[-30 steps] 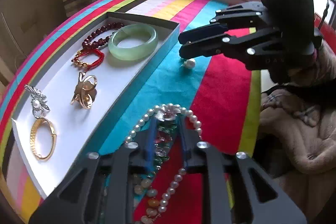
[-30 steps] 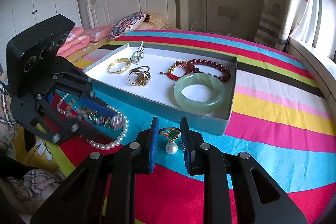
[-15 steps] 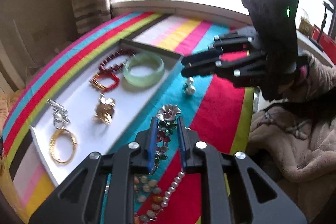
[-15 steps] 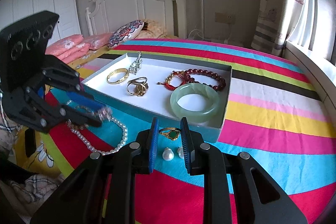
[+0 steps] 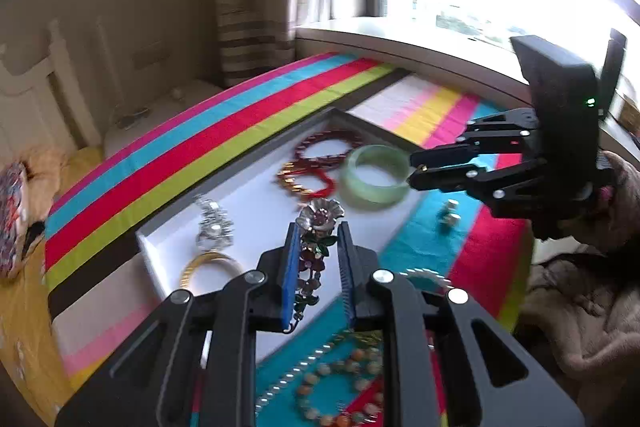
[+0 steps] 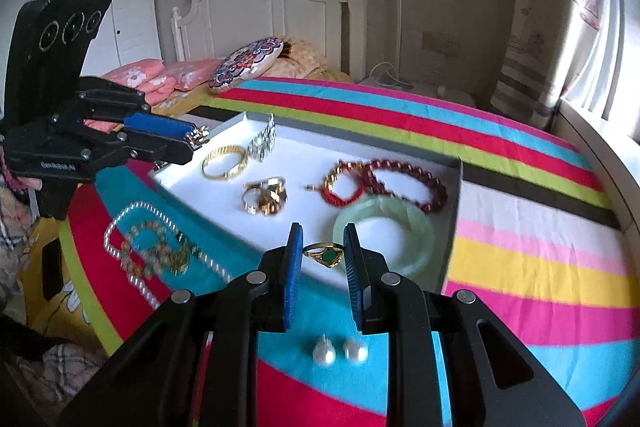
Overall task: Organize jewelry
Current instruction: 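Carry the ring and flower brooch over the tray and open both tools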
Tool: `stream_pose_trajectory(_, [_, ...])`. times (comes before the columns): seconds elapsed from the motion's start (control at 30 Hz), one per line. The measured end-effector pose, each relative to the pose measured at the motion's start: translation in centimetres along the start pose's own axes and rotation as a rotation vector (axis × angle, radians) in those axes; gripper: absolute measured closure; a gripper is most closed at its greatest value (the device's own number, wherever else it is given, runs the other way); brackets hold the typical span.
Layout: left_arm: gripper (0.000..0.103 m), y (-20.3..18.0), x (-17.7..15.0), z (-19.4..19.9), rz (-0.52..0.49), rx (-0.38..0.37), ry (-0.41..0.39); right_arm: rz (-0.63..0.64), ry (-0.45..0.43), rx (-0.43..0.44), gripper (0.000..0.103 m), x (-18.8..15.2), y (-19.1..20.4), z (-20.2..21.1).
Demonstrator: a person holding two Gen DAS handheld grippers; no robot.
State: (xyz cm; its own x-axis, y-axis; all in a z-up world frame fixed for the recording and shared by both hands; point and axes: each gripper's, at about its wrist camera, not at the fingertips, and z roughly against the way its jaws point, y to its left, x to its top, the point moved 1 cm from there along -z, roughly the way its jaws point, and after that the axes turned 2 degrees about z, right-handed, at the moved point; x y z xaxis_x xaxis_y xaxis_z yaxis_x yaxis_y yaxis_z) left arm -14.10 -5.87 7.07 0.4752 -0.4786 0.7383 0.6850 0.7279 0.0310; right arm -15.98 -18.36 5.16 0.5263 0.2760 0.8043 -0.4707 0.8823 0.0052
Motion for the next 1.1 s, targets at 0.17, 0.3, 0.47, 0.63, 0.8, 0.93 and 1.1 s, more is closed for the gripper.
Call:
stream_pose_trajectory(0.17, [0.085,2.1,0.0,-1.5,0.066,0.116,0.030,-0.018,0.001,0.036,0.081,3.0,-0.2,-2.2])
stream_pose_trajectory(0.3, [0.085,2.6,-0.4,-3.3,0.097,0.173,0.067,-0.065,0.016,0.071,0.081,5.6,-0.2,-5.1])
stream_pose_trajectory(0.47, [0.085,3.2,-0.8,-4.6,0.145,0.183,0.092,-0.058,0.057,0.054,0.081,7.3,0.5,-8.5])
stream_pose_trajectory(0.63, [0.085,3.2,-1.1,-5.3,0.156,0.182,0.098,-0.072,0.091,0.045,0.081,7.8,0.3,-10.9])
stream_pose_trajectory(0.8, [0.085,2.9,-1.1,-6.3,0.163,0.199,0.119,-0.090,0.102,0.054,0.081,8.2,0.3,-11.6])
stream_pose_trajectory(0.93, [0.085,2.6,-1.2,-6.6,0.167,0.200,0.121,-0.090,0.108,0.050,0.081,8.3,0.5,-11.9])
stream_pose_trajectory(1.1, [0.085,2.7,-1.2,-6.8,0.168,0.211,0.127,-0.104,0.104,0.055,0.081,8.4,0.5,-12.1])
